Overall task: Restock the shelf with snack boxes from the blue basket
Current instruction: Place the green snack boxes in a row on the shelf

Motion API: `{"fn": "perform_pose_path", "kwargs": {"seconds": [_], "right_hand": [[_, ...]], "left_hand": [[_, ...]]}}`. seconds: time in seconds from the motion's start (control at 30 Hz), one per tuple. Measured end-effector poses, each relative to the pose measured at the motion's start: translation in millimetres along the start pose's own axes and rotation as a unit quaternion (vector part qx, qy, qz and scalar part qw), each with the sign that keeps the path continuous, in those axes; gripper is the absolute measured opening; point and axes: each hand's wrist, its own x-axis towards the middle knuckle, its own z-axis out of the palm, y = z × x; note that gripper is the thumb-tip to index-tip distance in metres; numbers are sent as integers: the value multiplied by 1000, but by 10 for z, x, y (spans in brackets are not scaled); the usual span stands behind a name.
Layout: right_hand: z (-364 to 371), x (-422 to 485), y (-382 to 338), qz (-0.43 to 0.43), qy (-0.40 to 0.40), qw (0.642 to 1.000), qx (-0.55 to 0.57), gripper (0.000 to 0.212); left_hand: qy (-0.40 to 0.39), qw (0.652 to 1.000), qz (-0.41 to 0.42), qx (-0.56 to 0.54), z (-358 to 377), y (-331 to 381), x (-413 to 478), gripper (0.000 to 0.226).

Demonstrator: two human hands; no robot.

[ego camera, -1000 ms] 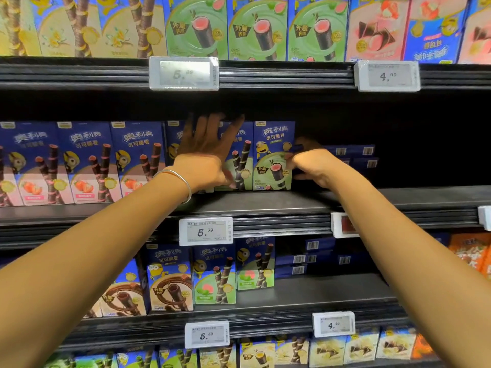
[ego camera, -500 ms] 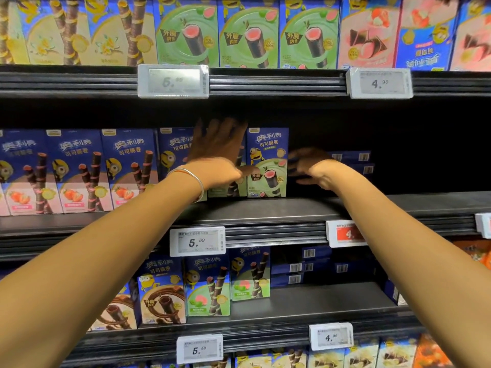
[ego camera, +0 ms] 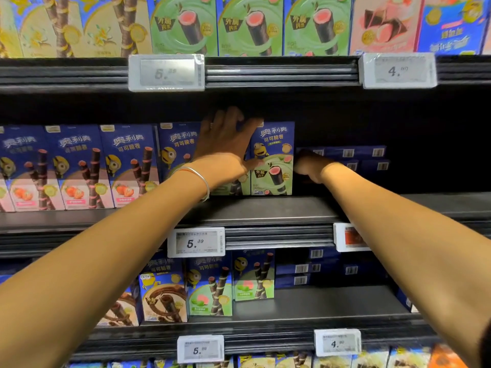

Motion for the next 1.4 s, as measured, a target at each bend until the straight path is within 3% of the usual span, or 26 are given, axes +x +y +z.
{"fn": "perform_pose_path", "kwargs": {"seconds": [0.27, 0.5, 0.77, 1.07, 1.4], "right_hand": [[-217, -57, 76, 112, -45, 985, 120, 19], [-314, -177, 159, 56, -111, 983, 137, 31], [-234, -224, 144, 23, -113, 985, 132, 40], [-256, -253, 141, 39, -110, 985, 125, 58], [-245, -250, 129, 54, -98, 981, 161, 55]], "left_hand": [[-11, 1000, -10, 5, -5, 20, 9, 92], [-15, 1000, -16, 18, -34, 67, 8, 95], [-11, 999, -18, 42, -20, 96, 18, 96], [-15, 1000, -12, 19, -21, 103, 7, 97], [-11, 1000, -11, 9, -39, 93, -21, 98]]}}
